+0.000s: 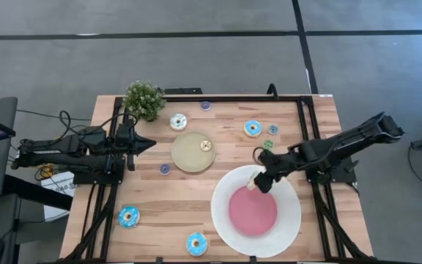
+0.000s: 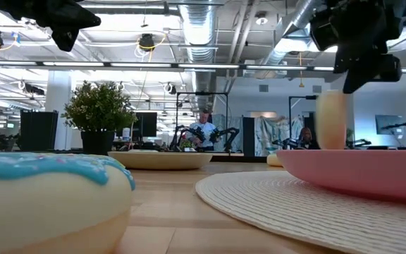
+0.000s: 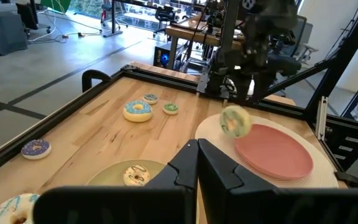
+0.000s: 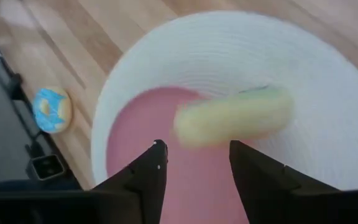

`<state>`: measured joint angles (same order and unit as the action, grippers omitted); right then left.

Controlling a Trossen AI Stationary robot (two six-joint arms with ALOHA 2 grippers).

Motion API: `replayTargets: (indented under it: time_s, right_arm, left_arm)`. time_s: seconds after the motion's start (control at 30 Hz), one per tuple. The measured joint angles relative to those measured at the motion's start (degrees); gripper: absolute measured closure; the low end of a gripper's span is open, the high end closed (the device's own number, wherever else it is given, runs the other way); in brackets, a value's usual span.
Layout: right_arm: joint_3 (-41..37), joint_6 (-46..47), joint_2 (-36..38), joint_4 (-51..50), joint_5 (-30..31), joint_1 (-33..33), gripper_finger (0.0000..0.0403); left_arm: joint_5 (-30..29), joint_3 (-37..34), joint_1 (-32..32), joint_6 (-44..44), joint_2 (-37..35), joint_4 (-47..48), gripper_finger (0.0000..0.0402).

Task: Pick & Place donuts
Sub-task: Put the large light blue donut on the pink plate, then put the large light green donut on the pink plate

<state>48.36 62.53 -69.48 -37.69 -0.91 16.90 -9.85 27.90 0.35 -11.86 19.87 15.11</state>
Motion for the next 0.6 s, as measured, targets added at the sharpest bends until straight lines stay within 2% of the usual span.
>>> replayTargets:
  time_s: [0.17, 0.3, 0.6]
  right_arm:
    - [6.18, 3.99, -8.56, -5.85, 0.66, 2.48, 0.025]
    - [9.28, 5.51, -13.2, -6.16, 1.06, 3.59, 0.0245]
    - [12.34, 6.53, -15.27, -6.24, 5.61, 1.77, 0.0217]
  left_arm:
    - [0.0, 0.0, 0.01, 0.0, 0.0, 0.0, 0.0401]
    - [0.0, 0.0, 0.01, 0.0, 0.01, 0.02, 0.0401]
    - [0.58, 0.0, 0.01, 0.0, 0.01, 0.05, 0.0401]
